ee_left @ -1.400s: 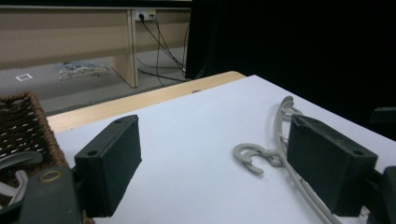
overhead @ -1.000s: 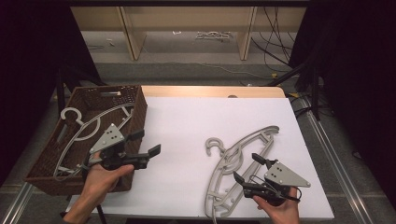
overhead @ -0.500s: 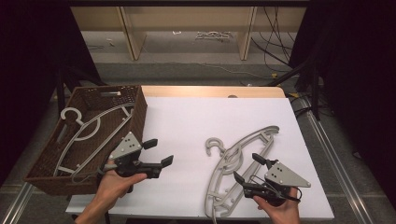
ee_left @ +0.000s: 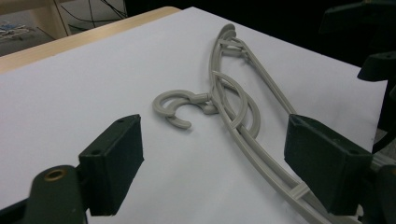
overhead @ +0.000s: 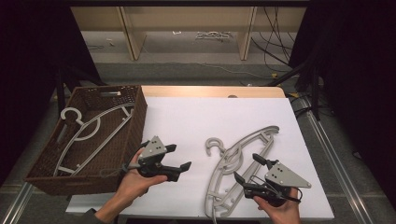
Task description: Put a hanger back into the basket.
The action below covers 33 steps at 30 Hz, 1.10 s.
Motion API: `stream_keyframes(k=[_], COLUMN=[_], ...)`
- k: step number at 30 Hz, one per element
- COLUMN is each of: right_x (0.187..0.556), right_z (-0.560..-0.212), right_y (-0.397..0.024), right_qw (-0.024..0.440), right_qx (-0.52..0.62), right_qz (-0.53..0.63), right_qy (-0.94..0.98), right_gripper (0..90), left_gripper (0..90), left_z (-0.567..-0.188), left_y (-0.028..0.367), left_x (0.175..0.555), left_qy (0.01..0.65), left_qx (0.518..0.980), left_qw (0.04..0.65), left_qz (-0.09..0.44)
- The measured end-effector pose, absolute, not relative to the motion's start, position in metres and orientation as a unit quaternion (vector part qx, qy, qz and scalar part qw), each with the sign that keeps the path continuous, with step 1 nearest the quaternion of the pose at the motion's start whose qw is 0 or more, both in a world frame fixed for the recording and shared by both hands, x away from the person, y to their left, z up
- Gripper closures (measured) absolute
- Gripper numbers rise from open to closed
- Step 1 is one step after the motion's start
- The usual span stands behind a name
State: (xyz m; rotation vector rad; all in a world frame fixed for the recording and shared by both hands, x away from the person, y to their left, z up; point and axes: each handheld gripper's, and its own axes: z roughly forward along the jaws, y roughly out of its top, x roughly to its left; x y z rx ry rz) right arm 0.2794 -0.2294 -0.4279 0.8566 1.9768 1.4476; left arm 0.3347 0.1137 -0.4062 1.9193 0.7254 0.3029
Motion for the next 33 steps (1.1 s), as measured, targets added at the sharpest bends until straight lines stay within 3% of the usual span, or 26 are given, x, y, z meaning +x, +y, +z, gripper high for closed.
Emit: stream_keyframes(k=[20, 33], right_x=[0.278, 0.28], right_z=[-0.427, -0.426], right_y=[-0.231, -0.232], right_qw=[0.269, 0.28], right_qx=[0.316, 0.306], right_qz=[0.538, 0.54], right_qy=[0.733, 0.732], right_gripper=[16.9, 16.9], left_gripper=[23.2, 31.2], left_z=[-0.439, -0.457], left_y=[0.053, 0.02], left_x=[0.375, 0.403], left_qy=[0.308, 0.33], left_qx=[0.822, 0.831], left_qw=[0.473, 0.444], left_qz=[0.075, 0.059])
